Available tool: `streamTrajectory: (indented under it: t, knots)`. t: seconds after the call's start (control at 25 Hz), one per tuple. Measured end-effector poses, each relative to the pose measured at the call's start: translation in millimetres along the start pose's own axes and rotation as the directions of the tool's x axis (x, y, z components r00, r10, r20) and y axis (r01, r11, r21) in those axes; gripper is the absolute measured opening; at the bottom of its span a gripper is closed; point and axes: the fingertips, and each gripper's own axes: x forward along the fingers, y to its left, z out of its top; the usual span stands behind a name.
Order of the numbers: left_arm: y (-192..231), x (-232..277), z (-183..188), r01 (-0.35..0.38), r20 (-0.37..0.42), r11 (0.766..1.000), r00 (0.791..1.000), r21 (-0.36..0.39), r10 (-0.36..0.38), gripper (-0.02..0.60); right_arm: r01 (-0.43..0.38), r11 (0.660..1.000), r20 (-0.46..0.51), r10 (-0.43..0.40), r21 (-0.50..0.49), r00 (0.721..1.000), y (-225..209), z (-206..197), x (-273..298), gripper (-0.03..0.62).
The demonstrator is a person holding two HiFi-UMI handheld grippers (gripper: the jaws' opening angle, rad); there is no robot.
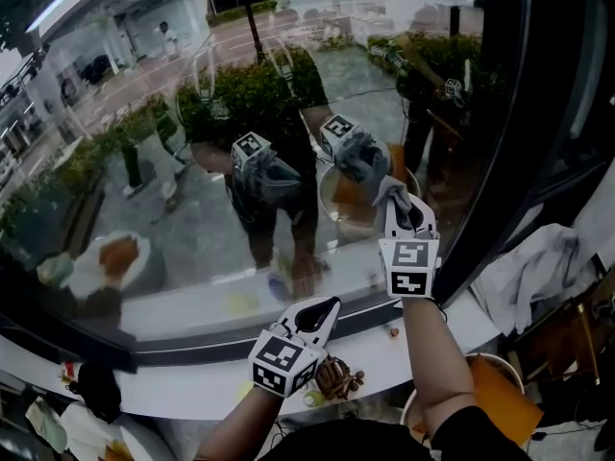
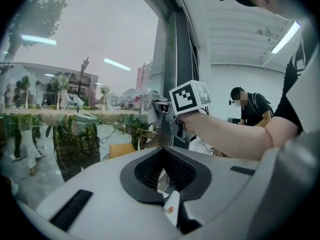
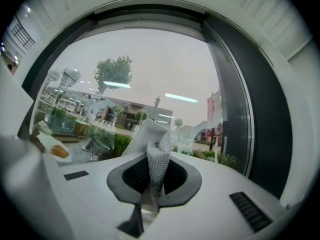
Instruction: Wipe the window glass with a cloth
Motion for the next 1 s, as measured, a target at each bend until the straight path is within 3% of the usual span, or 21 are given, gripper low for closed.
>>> streamTrajectory:
  t: [0.44,1.0]
  knots:
    - [-11.4,3.8,16.4,0.000,0.020,1.000,1.000,0.025,0.000,0.008,-0.037,0.999,0.036,0.036,0.023,0.999,-1.9,10.5,-14.1,0.041]
    - [6.6,-14.1,82.3,-0.034,0.156,0.999,0.987,0.011,0.032,0.008,-0.052,0.999,0.154,0.052,-0.005,0.987,-4.5,94.1,-23.5,0.041]
